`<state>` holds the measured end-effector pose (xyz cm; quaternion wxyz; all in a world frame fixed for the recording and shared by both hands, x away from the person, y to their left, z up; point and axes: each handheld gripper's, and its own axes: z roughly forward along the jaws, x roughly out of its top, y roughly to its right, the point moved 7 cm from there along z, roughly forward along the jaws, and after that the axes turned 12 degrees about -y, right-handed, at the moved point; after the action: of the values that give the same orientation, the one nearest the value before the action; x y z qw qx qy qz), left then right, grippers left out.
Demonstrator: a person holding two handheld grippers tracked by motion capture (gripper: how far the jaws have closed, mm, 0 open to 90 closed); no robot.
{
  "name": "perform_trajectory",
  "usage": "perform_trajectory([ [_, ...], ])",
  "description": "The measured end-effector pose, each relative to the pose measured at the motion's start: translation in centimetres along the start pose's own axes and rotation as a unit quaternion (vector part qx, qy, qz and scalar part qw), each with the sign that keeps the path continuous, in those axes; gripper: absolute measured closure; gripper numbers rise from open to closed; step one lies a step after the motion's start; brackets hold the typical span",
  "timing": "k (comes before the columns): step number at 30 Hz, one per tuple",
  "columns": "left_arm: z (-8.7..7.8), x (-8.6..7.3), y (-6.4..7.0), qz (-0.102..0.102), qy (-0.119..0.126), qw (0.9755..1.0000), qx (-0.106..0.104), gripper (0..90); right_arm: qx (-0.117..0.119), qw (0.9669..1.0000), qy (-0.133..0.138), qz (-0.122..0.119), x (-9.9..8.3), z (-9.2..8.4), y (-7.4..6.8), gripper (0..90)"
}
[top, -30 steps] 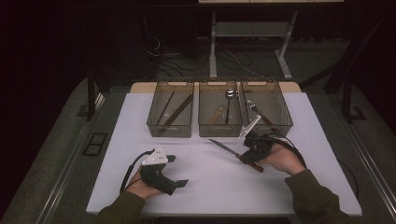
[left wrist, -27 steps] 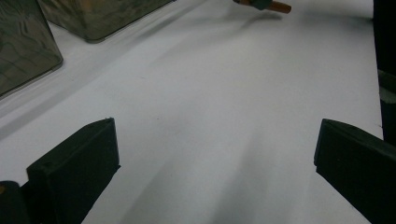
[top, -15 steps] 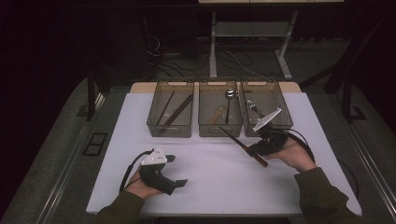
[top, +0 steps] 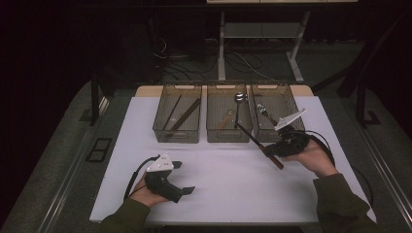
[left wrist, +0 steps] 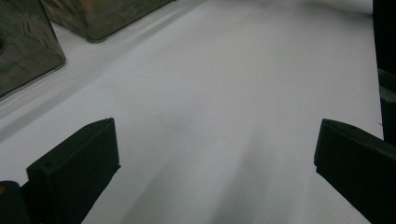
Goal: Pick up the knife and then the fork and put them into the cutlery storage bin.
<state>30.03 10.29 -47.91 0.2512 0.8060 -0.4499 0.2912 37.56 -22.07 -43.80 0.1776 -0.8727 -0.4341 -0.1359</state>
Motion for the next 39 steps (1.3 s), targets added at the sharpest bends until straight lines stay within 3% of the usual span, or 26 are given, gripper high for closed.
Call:
perform_trajectory([
  [16,0.0,0.0,0.0,-0.002,0.000,1.0000,0.000,0.0,-0.019,0.9979,0.054,0.030,-0.7,-3.1,2.0,77.2],
  [29,0.0,0.0,-0.2,-0.003,0.000,1.0000,0.001,0.0,-0.056,0.9922,0.090,0.066,-0.7,-6.0,5.1,77.1],
  [39,-0.1,0.0,-0.1,-0.002,0.001,1.0000,0.001,0.0,-0.076,0.9881,0.106,0.082,0.3,-7.2,6.6,77.1],
])
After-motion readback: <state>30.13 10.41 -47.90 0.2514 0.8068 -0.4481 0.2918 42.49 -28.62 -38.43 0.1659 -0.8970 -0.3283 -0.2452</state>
